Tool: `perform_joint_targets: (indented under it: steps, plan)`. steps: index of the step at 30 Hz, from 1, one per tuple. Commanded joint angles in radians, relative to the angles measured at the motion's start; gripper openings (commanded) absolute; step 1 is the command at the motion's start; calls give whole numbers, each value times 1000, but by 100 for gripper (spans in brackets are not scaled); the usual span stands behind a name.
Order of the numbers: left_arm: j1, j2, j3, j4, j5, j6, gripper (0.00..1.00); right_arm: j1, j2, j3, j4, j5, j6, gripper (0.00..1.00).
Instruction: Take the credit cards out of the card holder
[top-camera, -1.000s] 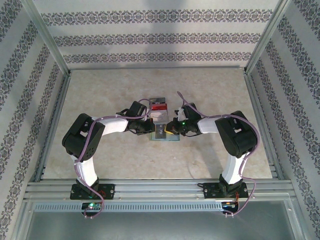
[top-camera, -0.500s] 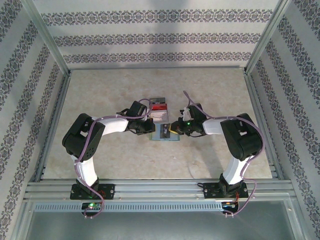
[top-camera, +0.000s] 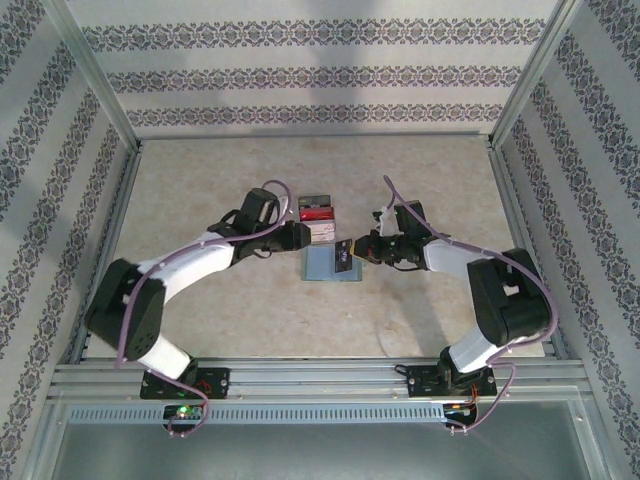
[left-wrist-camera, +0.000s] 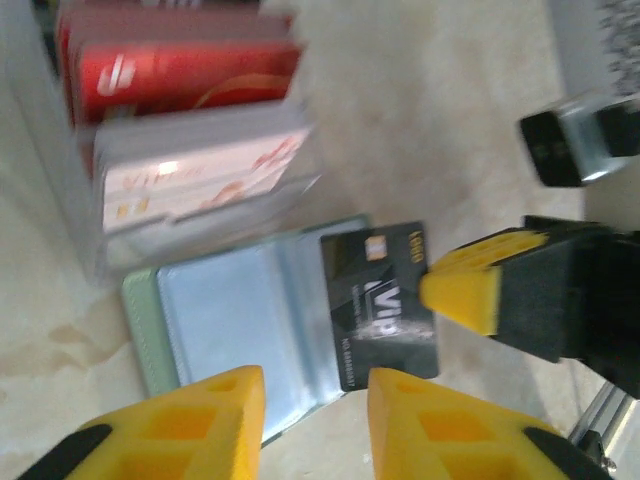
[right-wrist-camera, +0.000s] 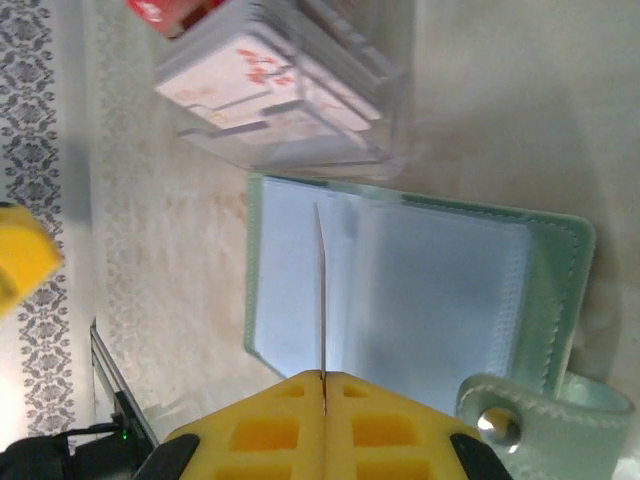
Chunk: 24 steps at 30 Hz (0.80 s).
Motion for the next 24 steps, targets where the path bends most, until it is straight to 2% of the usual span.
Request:
perform_joint_targets:
  steps: [1, 4, 9, 14, 17, 24]
  plan:
    - [22, -102, -1, -50, -40, 111, 38, -2, -76, 38, -93, 3, -131, 0]
    - [48, -195, -33, -55, -36, 170, 45, 0, -138, 68, -149, 18, -210, 0]
    - [71, -345, -99, -30, 53, 352, 59, 10, -215, 153, -274, 11, -384, 0]
    - [72, -498, -155, -21, 181, 558, 71, 86, -255, 247, -411, 89, -586, 0]
    - [72, -574, -178, -25, 214, 655, 76, 117, -258, 297, -467, 98, -678, 0]
    - [72, -603, -133, -127, 307, 831, 81, 222, -274, 414, -624, 129, -953, 0]
